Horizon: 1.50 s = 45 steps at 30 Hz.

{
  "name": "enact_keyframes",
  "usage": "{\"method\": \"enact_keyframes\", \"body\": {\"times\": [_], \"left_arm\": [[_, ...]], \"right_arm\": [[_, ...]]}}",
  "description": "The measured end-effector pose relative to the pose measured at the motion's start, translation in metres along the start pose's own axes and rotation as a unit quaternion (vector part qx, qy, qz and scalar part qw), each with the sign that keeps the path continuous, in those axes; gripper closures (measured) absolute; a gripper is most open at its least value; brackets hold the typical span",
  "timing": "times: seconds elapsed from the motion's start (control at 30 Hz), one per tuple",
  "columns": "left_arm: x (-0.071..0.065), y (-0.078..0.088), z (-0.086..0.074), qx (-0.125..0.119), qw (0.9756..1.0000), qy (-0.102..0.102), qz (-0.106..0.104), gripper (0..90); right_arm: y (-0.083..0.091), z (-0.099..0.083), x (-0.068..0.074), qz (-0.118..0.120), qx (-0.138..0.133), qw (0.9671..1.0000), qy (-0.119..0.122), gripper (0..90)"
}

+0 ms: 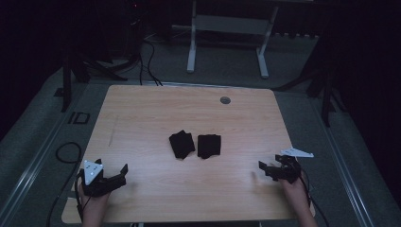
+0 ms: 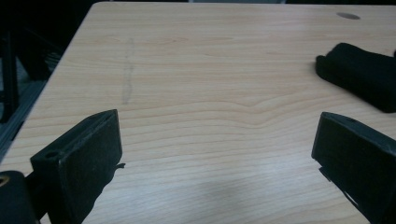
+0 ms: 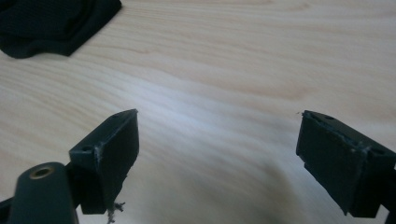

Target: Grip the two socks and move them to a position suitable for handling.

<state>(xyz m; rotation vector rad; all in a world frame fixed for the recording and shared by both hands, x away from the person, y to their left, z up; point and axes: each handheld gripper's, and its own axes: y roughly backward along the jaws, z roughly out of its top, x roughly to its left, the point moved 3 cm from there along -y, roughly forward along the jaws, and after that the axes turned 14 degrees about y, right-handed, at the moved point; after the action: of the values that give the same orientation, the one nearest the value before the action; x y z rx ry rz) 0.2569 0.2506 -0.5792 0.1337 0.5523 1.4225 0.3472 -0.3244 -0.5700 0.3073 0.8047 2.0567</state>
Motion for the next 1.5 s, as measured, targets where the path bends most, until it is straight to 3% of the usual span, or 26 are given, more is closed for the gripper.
{"method": "enact_keyframes", "body": {"times": [0.13, 0.4, 0.63, 0.8, 1.1, 1.27, 1.33, 1.5], "left_arm": [[-0.002, -0.001, -0.001, 0.003, 1.0000, -0.003, -0.005, 1.9], [-0.002, 0.001, 0.000, 0.001, 1.0000, 0.001, -0.010, 1.9], [-0.003, 0.000, -0.001, 0.004, 0.9999, -0.002, -0.012, 1.9], [-0.002, 0.000, -0.002, 0.009, 0.9998, -0.003, -0.014, 1.9], [-0.001, 0.001, -0.002, 0.009, 0.9998, 0.001, -0.016, 1.9], [0.000, 0.002, -0.001, 0.008, 0.9998, 0.000, -0.017, 1.9], [0.000, 0.002, -0.001, 0.008, 0.9998, 0.001, -0.017, 1.9], [0.000, 0.002, -0.002, 0.009, 0.9998, 0.000, -0.018, 1.9]], "right_arm": [[-0.014, 0.017, 0.016, 0.036, -0.003, 0.9992, 0.017, 13.2], [-0.044, 0.049, 0.047, 0.078, -0.001, 0.9953, 0.058, 14.1], [-0.067, 0.075, 0.070, 0.094, -0.004, 0.9914, 0.092, 15.0], [-0.082, 0.094, 0.083, 0.107, -0.009, 0.9891, 0.100, 16.4], [-0.116, 0.120, 0.103, 0.116, -0.005, 0.9865, 0.115, 18.6], [-0.134, 0.117, 0.111, 0.113, 0.017, 0.9856, 0.125, 19.9], [-0.140, 0.111, 0.115, 0.104, 0.029, 0.9830, 0.148, 22.1], [-0.139, 0.110, 0.118, 0.090, 0.029, 0.9832, 0.156, 29.4]]}}
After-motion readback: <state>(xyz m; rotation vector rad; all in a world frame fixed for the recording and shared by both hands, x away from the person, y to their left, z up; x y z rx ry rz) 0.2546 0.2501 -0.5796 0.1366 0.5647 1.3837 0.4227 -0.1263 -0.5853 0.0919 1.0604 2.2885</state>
